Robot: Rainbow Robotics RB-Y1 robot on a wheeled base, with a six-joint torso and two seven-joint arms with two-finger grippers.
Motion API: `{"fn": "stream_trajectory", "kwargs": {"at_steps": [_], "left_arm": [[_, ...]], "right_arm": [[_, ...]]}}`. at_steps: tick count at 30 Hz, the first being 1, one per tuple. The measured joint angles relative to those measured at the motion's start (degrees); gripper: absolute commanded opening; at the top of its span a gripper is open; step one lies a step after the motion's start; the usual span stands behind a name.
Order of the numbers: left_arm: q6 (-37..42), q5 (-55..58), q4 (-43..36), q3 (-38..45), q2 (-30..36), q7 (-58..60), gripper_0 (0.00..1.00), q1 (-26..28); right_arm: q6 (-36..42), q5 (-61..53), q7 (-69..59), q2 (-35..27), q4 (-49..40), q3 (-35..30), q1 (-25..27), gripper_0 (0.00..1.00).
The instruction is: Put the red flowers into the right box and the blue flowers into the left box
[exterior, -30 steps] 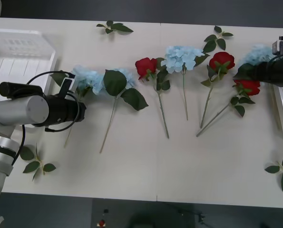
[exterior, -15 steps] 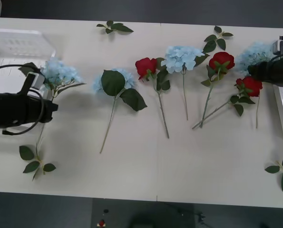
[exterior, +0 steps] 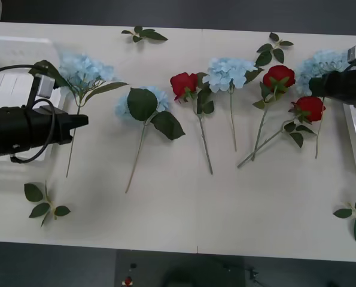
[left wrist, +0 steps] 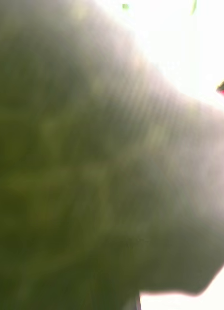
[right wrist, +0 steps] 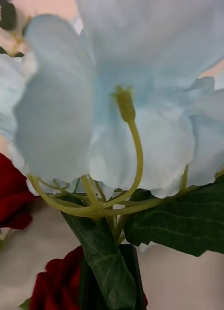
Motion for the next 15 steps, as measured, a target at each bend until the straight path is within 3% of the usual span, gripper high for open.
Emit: {"fn": "stream_trajectory", "kwargs": {"at_steps": [8, 15], "left_arm": [[0.0, -5.0, -1.04, 0.56, 1.51, -0.02, 0.0, -6.16], [-0.01, -14.12, -8.11, 8.72, 4.92, -0.03, 0.0, -7.73]], "right_arm": [[2.71, -15.71, 1.3, -7.49, -7.41, 0.0, 0.81, 0.0], [2.7, -29.8, 18.46, -10.99, -14.83, -3.87, 7.31, 0.0]]}}
